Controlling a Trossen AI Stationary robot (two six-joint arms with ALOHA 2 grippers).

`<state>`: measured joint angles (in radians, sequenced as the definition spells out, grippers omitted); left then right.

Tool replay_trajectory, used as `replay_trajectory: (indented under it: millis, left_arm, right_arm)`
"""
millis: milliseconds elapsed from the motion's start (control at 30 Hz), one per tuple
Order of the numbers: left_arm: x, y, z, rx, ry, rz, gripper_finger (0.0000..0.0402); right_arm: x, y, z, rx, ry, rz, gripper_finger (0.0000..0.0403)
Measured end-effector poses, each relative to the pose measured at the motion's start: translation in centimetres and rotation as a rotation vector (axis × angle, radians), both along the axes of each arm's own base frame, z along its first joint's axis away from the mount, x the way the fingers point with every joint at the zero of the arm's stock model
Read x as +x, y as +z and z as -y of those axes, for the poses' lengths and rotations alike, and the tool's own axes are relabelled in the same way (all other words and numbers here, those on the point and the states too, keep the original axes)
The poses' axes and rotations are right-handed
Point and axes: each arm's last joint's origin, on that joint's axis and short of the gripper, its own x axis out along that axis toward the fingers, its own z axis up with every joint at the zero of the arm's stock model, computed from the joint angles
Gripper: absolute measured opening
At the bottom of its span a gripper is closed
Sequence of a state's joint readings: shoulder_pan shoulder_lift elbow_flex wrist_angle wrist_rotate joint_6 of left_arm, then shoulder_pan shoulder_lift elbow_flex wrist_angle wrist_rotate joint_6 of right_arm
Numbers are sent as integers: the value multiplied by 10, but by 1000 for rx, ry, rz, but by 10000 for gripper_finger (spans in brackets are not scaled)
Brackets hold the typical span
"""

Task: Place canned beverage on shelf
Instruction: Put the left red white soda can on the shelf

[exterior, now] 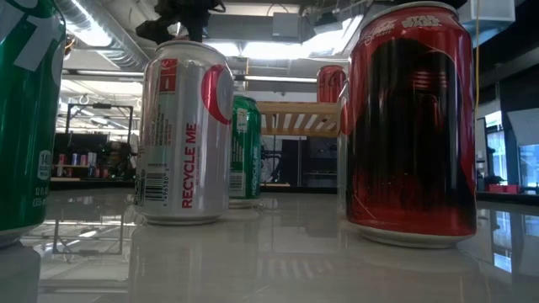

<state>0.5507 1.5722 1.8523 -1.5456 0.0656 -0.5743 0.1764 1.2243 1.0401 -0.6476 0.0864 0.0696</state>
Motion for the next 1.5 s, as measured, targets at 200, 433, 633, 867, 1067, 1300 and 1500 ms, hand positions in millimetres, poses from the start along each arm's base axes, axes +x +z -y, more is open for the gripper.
replay_trajectory:
  millis: [200,433,633,867,1067,1300,1500]
  left_arm:
    - [13,-8,2,-19,-49,-14,289]
    - [14,-9,-1,-20,-31,-21,289]
    - [12,-9,-4,-19,-19,-19,289]
    - [12,-9,-4,-12,-19,-16,289]
    - [14,-9,-5,-1,-18,-6,289]
    - [15,-9,-6,10,-16,6,289]
    - [15,-9,-6,10,-16,7,294]
  right_arm:
    - [0,0,0,0,0,0,370]
    - [0,0,0,-2,1,-7,370]
    - [0,0,0,-2,1,-6,370]
    - [0,0,0,-2,1,-6,370]
    - [0,0,0,-2,1,-6,370]
    - [0,0,0,-2,1,-6,370]
    - [0,0,0,-2,1,-6,370]
